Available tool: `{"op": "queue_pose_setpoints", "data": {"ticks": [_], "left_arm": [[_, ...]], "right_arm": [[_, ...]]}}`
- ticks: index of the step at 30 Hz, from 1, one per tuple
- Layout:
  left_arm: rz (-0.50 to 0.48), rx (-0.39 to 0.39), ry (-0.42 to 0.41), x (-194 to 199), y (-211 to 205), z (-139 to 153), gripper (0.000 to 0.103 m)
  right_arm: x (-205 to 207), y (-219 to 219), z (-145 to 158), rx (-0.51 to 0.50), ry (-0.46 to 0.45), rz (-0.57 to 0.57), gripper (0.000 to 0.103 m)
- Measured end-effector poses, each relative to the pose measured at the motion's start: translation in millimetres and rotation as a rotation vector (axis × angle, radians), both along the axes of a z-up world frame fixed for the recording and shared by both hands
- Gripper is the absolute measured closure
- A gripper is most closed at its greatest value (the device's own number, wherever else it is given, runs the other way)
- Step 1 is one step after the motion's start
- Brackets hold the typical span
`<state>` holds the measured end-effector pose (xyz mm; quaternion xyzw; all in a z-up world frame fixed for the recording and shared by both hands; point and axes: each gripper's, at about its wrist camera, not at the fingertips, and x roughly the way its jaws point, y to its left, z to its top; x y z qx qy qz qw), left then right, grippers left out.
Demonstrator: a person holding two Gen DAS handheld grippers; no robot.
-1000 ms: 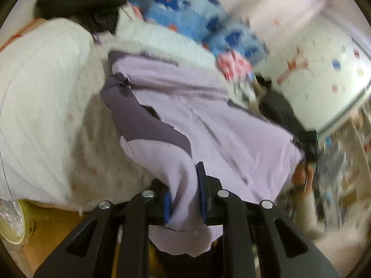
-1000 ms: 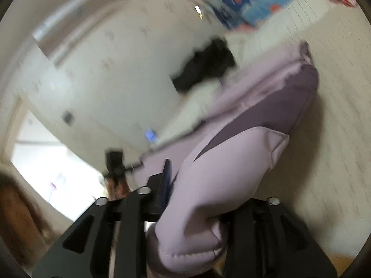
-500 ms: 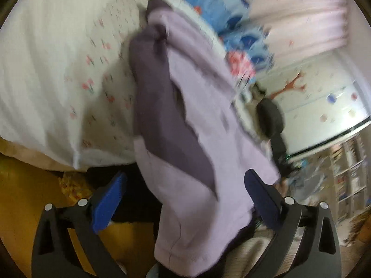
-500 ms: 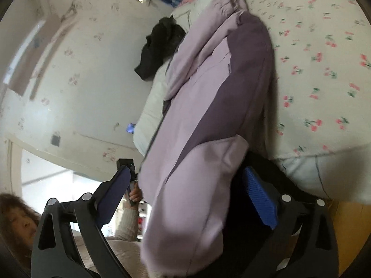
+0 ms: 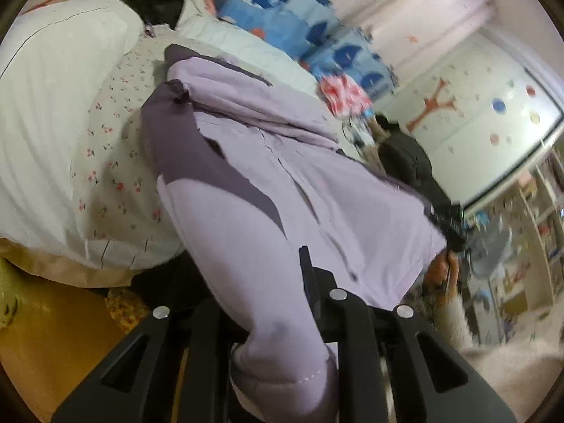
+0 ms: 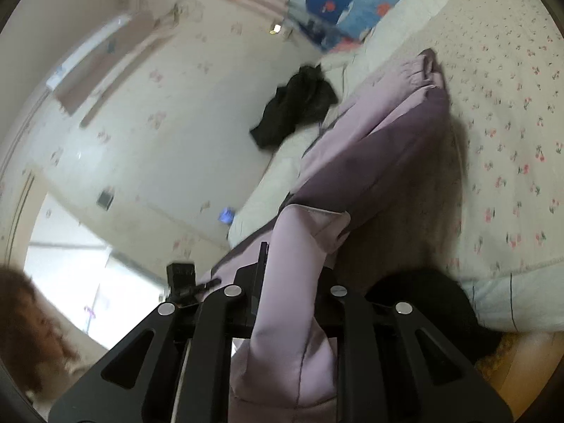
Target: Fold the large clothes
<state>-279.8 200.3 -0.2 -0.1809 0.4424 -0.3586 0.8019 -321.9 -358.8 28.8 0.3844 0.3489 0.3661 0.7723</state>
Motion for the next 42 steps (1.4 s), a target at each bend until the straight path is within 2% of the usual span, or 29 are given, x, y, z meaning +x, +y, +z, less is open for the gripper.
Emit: {"op": "queue_pose_setpoints", "data": {"ticks": [2, 3, 5, 6, 9, 12, 15, 17, 18, 19, 21, 22, 24, 25, 26, 27, 29, 30, 31, 33, 34, 35, 37, 38, 39, 42], "left_arm": [[-0.056, 0.027, 0.066, 0.2, 3.7, -23.0, 0.078], [-0.065, 0.025, 0.109, 0.1, 9.7, -40.9, 0.074], [-0.042, -0.008, 0.203, 0.4, 23.7, -76.2, 0.058], [-0.017, -0.036, 0.230, 0.4, 32.3, -90.8, 0.047], [0.020, -0.098, 0.226, -3.0, 45.0, -101.3, 0.030], [0.032, -0.158, 0.212, 1.6, 46.0, -99.2, 0.016], [0.006, -0.150, 0.219, 9.9, 26.9, -102.4, 0.014], [-0.017, -0.145, 0.228, 11.9, 12.5, -107.7, 0.015], [-0.013, -0.131, 0.230, 11.5, 8.2, -109.1, 0.025], [-0.008, -0.117, 0.235, 9.8, 7.3, -109.9, 0.046], [-0.003, -0.132, 0.251, 8.0, 6.1, -112.7, 0.066], [0.013, -0.136, 0.226, 5.1, 7.0, -110.0, 0.074], [0.032, -0.199, 0.089, -6.4, 12.7, -83.3, 0.082], [0.034, -0.238, 0.042, -10.4, 16.3, -72.4, 0.083], [0.047, -0.253, 0.004, -13.7, 19.3, -58.8, 0.083], [0.053, -0.230, -0.011, -13.7, 19.0, -51.2, 0.083], [0.019, -0.197, 0.030, -7.9, 15.9, -56.5, 0.083], [0.006, -0.182, 0.071, -3.7, 15.1, -64.9, 0.081], [0.020, -0.149, 0.137, -0.2, 15.4, -80.4, 0.071], [0.040, -0.136, 0.198, 1.0, 18.6, -100.5, 0.055], [0.051, -0.148, 0.216, 0.1, 19.2, -108.7, 0.053], [0.064, -0.167, 0.224, -0.6, 18.8, -113.6, 0.053], [0.098, -0.187, 0.202, -1.2, 17.6, -114.1, 0.055], [0.126, -0.191, 0.174, -1.0, 17.1, -108.5, 0.062], [0.143, -0.198, 0.147, -0.8, 15.3, -100.1, 0.074], [0.190, -0.205, 0.027, -6.5, 10.9, -63.5, 0.085]], "right_arm": [[-7.7, -1.8, -13.4, -0.057, 0.066, 0.017, 0.063], [-12.0, -4.9, -30.4, -0.065, 0.130, 0.037, 0.051], [-21.1, -9.5, -58.0, -0.046, 0.215, 0.048, 0.048], [-24.4, -11.7, -63.7, -0.034, 0.229, 0.049, 0.044], [-35.4, -15.0, -71.7, 0.017, 0.226, 0.046, 0.024], [-34.4, -8.8, -67.4, 0.015, 0.204, 0.064, 0.018], [-25.0, 2.7, -69.8, -0.011, 0.212, 0.068, 0.017], [-19.6, 9.0, -73.5, -0.039, 0.212, 0.069, 0.022], [-19.2, 14.2, -74.3, -0.051, 0.195, 0.075, 0.044], [-18.8, 19.4, -73.4, -0.054, 0.185, 0.077, 0.069], [-20.3, 26.7, -74.1, -0.050, 0.170, 0.074, 0.079], [-22.3, 28.0, -70.4, -0.044, 0.147, 0.071, 0.082], [-26.0, 27.1, -59.9, -0.006, 0.095, 0.063, 0.083], [-27.2, 27.1, -55.0, 0.017, 0.061, 0.067, 0.083], [-27.3, 27.3, -51.5, 0.036, 0.042, 0.073, 0.083], [-24.1, 28.1, -51.9, 0.049, 0.045, 0.082, 0.080], [-17.8, 27.5, -58.0, 0.013, 0.091, 0.085, 0.067], [-15.7, 27.2, -68.6, -0.015, 0.138, 0.092, 0.052], [-14.6, 27.0, -77.2, -0.033, 0.176, 0.083, 0.047], [-17.3, 24.1, -84.1, 0.001, 0.164, 0.078, 0.047], [-18.8, 24.0, -84.7, 0.002, 0.154, 0.074, 0.047], [-19.5, 23.7, -85.1, 0.000, 0.145, 0.072, 0.047], [-19.9, 28.6, -81.0, -0.015, 0.108, 0.071, 0.081], [-18.4, 31.3, -78.1, -0.026, 0.098, 0.065, 0.081], [-17.1, 33.2, -71.0, -0.035, 0.068, 0.049, 0.083], [-15.2, 29.6, -50.7, 0.008, -0.009, 0.034, 0.085]]}}
